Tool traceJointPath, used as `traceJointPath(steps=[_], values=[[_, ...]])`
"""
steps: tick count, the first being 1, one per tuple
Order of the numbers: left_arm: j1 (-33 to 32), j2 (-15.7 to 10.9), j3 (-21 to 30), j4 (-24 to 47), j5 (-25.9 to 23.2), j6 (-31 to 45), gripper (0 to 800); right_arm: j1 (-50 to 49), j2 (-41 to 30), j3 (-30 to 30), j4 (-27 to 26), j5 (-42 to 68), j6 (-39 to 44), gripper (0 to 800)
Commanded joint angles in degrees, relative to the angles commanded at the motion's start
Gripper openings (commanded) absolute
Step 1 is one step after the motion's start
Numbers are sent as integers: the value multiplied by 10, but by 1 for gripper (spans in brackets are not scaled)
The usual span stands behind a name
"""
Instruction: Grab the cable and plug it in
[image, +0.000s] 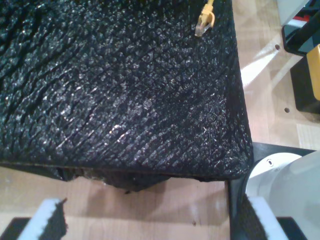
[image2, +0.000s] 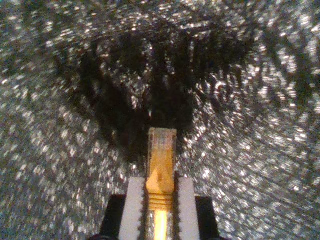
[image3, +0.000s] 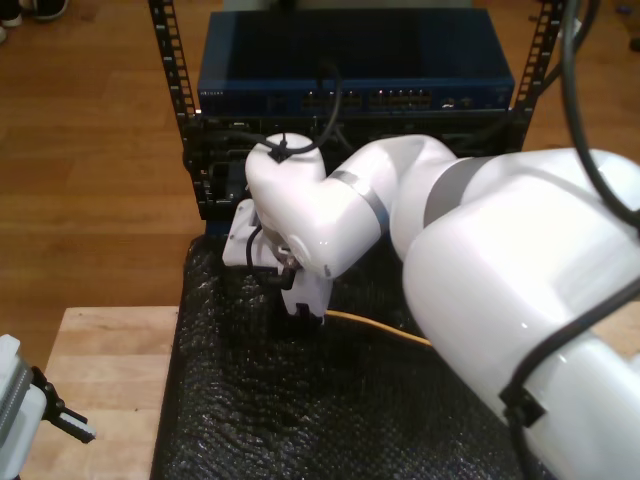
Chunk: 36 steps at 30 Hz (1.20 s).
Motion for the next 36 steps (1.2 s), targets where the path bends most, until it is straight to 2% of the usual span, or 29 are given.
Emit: traceJointPath(steps=[8,13,19,24,29,36], values=[[-55,0,-7,-2,-1,-50,800,-10,-47,2,109,56,-122,4],[-107,-3,-15,-35,0,-94,800,-28,-78,19,131,83,-153,4],[-131,0,-27,-112,16,-100,800,-47,-142,66,137,88,-183,4],[-164,1,-28,-136,15,-136,800,-86,-180,98,197,102,-229,4],[-224,8,-33,-145,7,-191,800,-127,-205,104,274,147,-297,4],[-295,15,-40,-210,-28,-194,800,-168,-255,123,290,182,-324,4]])
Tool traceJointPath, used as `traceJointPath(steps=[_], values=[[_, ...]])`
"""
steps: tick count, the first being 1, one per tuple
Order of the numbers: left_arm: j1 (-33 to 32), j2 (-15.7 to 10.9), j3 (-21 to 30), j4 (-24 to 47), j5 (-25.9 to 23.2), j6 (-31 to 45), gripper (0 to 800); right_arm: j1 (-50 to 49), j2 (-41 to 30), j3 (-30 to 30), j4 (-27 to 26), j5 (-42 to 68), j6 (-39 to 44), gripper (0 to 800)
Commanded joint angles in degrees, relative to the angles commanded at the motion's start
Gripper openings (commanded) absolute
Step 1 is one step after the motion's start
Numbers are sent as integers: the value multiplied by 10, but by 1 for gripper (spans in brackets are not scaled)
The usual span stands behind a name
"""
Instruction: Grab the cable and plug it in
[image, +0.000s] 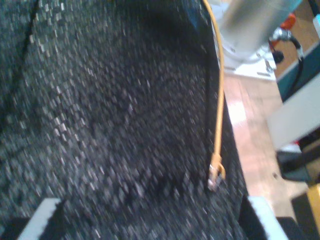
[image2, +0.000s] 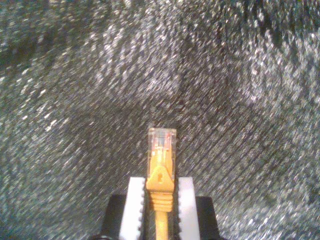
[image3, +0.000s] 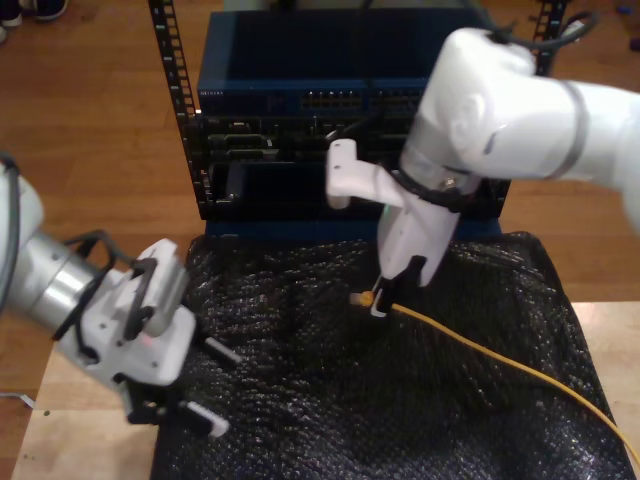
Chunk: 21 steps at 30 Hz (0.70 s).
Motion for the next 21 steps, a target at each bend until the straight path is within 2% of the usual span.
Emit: traceJointPath(steps=[5,9,15,21], values=[[-27,11,-7,-32,-18,-5,800,-16,-38,23,18,2,-23,4],[-30,33,-41,-44,-21,-16,800,-30,-51,26,40,18,-37,4],[-46,71,-91,-67,-22,-34,800,-34,-55,26,43,26,-40,4],[-76,93,-122,-106,-32,-40,800,-46,-72,25,44,27,-40,4]])
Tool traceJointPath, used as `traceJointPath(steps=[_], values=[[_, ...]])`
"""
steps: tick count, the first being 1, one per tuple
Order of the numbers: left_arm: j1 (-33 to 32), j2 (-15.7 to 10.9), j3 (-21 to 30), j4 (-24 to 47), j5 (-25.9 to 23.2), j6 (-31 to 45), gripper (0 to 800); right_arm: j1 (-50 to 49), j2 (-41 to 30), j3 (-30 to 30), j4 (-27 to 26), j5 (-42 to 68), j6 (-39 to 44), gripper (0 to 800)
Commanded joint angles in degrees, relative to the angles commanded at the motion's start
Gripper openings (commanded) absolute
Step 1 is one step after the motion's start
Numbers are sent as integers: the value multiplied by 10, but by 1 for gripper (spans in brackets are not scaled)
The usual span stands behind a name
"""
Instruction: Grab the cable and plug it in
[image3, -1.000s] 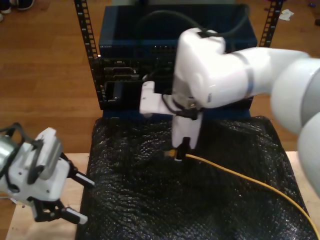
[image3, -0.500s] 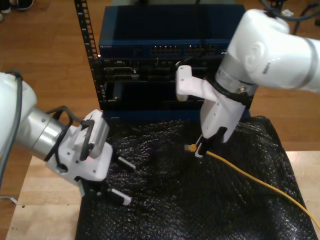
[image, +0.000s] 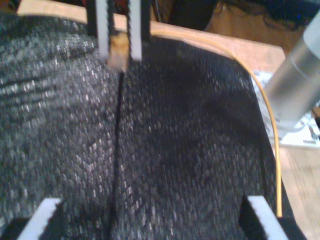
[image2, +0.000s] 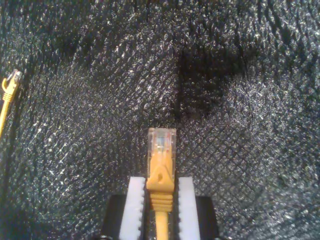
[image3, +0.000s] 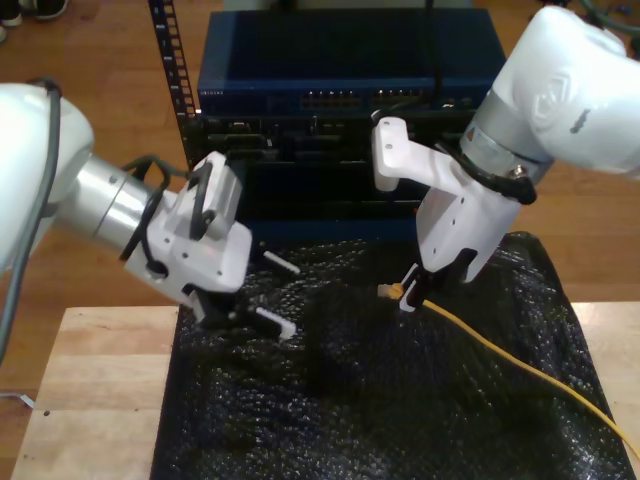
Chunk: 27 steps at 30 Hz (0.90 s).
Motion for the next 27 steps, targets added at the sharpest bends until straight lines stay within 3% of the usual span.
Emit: traceJointPath(steps=[8,27], values=[[-40,8,-11,-30,-11,4,800,-9,-7,-5,3,2,0,4],[-46,6,-11,-68,12,45,797,-6,-4,-25,64,18,-7,4]])
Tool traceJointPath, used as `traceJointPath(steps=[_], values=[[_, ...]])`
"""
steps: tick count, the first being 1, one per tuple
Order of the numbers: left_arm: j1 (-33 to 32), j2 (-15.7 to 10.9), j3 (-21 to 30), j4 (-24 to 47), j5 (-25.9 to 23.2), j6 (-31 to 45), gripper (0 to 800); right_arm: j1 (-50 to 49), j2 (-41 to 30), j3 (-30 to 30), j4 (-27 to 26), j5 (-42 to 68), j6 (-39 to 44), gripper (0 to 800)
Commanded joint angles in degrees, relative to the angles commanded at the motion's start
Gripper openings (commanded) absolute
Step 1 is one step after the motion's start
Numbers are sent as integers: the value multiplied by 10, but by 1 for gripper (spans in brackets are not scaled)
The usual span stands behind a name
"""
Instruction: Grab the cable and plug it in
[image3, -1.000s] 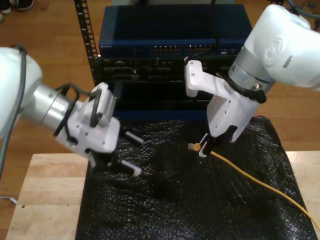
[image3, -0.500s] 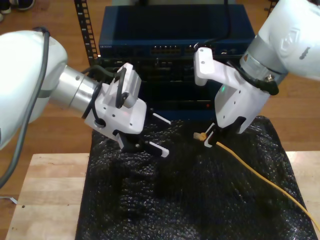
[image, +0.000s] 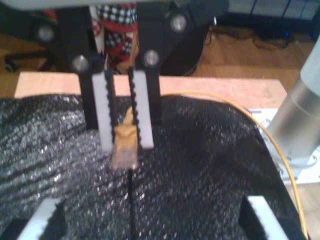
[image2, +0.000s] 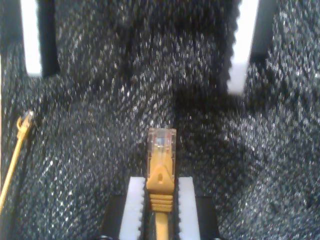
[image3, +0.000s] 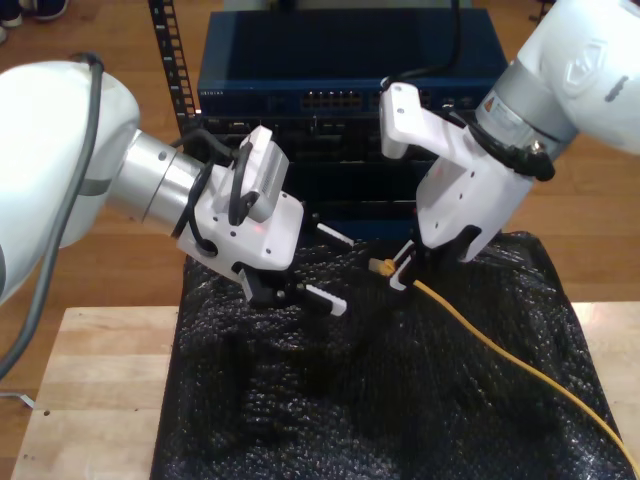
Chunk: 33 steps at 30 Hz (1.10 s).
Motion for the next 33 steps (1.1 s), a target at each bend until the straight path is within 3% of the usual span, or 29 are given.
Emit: traceJointPath(steps=[5,16,25,33], values=[[1,0,-1,-10,20,0,786,2,1,-9,18,4,0,4],[3,-1,-1,-10,20,0,614,4,5,-14,28,12,-1,10],[4,-1,-2,-15,20,0,524,4,5,-14,28,12,-1,12],[18,-1,-2,-25,18,0,486,4,5,-12,28,12,-1,13]])
